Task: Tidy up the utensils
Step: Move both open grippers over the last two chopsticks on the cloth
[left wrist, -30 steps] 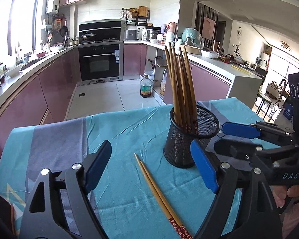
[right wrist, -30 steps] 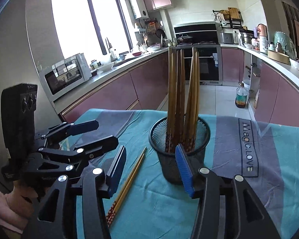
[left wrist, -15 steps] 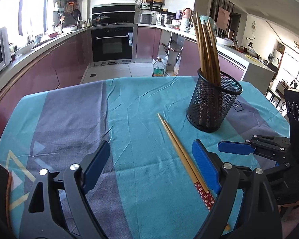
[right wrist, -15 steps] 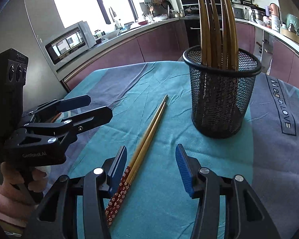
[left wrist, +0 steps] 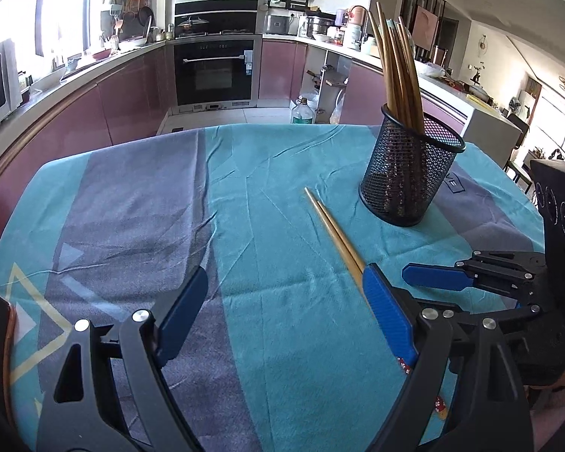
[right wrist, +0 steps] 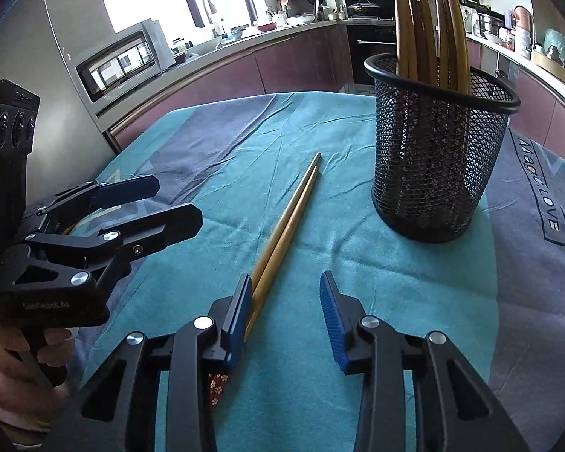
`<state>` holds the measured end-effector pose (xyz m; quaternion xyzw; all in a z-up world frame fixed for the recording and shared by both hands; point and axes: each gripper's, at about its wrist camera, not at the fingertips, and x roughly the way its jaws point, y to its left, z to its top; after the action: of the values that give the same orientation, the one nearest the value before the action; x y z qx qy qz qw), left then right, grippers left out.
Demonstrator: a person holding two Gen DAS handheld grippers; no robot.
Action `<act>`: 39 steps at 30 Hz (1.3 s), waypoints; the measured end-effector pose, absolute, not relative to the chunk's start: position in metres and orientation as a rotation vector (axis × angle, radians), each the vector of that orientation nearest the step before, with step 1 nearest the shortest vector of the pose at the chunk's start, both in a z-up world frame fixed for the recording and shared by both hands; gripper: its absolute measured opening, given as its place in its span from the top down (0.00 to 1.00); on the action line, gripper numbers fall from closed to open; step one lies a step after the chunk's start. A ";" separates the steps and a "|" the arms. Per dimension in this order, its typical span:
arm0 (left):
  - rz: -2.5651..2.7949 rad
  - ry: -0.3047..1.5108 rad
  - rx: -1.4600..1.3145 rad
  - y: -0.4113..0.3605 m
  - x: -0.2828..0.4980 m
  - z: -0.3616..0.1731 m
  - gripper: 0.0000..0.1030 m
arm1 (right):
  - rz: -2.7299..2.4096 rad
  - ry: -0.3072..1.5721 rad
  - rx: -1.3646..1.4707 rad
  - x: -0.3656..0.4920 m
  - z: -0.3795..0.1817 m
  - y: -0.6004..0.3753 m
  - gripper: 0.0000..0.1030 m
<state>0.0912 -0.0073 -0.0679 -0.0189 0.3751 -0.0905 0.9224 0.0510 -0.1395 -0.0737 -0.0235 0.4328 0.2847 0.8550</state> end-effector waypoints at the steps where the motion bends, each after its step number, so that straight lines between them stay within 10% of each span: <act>1: -0.187 0.770 -0.038 -0.008 0.091 -0.068 0.19 | 0.598 0.910 -0.051 0.051 -0.074 -0.140 0.66; 39: -0.294 0.834 0.078 -0.042 0.102 -0.090 0.34 | 0.556 0.931 -0.027 0.074 -0.074 -0.148 0.79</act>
<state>0.1023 -0.0416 -0.0903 0.0375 0.4036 -0.1423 0.9030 0.0737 -0.1476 -0.0738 -0.0131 0.4428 0.2648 0.8565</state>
